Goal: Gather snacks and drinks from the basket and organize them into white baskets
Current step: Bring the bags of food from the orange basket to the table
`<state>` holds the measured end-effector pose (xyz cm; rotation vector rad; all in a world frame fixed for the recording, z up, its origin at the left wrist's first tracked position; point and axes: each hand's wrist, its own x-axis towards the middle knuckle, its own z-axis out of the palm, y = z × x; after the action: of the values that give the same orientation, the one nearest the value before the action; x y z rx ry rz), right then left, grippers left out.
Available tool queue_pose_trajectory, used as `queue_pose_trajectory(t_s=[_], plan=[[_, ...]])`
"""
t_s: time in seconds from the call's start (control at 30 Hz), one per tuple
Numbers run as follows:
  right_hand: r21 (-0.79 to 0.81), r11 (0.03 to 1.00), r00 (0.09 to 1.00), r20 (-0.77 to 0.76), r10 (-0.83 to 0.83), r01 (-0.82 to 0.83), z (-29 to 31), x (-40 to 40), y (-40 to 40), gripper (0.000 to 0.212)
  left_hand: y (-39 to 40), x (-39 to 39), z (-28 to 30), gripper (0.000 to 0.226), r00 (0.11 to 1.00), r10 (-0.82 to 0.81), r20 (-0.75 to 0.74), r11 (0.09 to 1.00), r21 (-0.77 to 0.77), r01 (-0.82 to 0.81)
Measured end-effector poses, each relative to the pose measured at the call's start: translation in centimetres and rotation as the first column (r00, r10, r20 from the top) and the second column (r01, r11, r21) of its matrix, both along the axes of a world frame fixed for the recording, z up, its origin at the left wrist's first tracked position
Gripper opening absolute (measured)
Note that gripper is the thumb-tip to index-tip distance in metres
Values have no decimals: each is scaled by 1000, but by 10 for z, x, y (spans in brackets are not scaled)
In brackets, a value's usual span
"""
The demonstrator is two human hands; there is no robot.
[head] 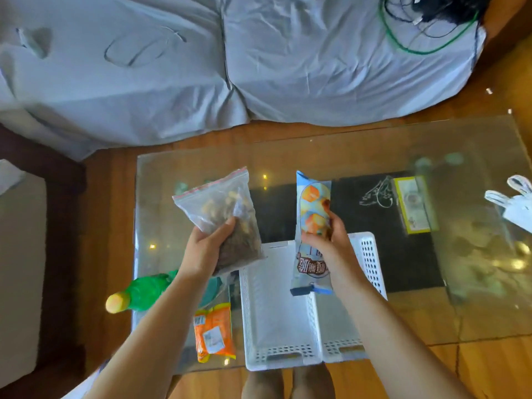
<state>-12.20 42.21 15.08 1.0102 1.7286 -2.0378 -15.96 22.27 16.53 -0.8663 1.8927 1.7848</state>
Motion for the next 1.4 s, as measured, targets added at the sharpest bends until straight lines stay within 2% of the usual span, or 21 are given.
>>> queue_pose_trajectory(t_s=[0.17, 0.27, 0.4, 0.53, 0.67, 0.8, 0.87, 0.97, 1.07, 1.13, 1.2, 1.27, 1.33, 1.4], plan=[[7, 1000, 999, -28, 22, -21, -70, -72, -7, 47, -5, -52, -75, 4, 998, 47, 34, 997, -60, -45], [-15, 1000, 1000, -4, 26, -26, -109, -94, -13, 50, -8, -80, -115, 20, 998, 36, 52, 993, -112, -30], [46, 999, 997, 74, 10, -13, -156, -110, -24, 57, -9, -96, -168, 33, 980, -151, 130, 957, -231, 178], [159, 978, 982, 155, 110, -134, -189, -113, -32, 61, -8, -97, -205, 37, 944, -199, 263, 932, -248, 265], [276, 930, 965, 162, 205, -244, -199, -110, -38, 63, -5, -97, -214, 37, 894, -263, 363, 889, -269, 371], [381, 870, 949, 169, 266, -312, -200, -109, -40, 65, -7, -99, -210, 58, 875, -241, 420, 817, -398, 416], [395, 847, 932, 216, 290, -355, -199, -108, -37, 66, -11, -101, -204, 64, 854, -252, 456, 791, -411, 453], [394, 831, 915, 267, 304, -391, -193, -105, -32, 73, -13, -101, -193, 54, 839, -292, 458, 844, -289, 452], [350, 841, 901, 290, 321, -413, -178, -100, -26, 81, -13, -93, -176, 56, 807, -296, 511, 764, -382, 521], [338, 840, 896, 286, 339, -425, -161, -95, -23, 82, -10, -87, -160, 58, 804, -301, 512, 741, -405, 536], [330, 842, 897, 272, 349, -428, -139, -87, -20, 80, -6, -80, -139, 59, 830, -298, 471, 772, -392, 500], [294, 848, 889, 270, 369, -441, -115, -77, -16, 75, -2, -71, -114, 54, 889, -236, 392, 860, -342, 379], [245, 848, 872, 279, 402, -470, -87, -60, -11, 60, 2, -49, -83, 44, 950, -103, 293, 964, -204, 168], [180, 868, 869, 289, 403, -462, -63, -39, -4, 42, 4, -20, -52, 32, 966, 15, 257, 999, -33, -7]])
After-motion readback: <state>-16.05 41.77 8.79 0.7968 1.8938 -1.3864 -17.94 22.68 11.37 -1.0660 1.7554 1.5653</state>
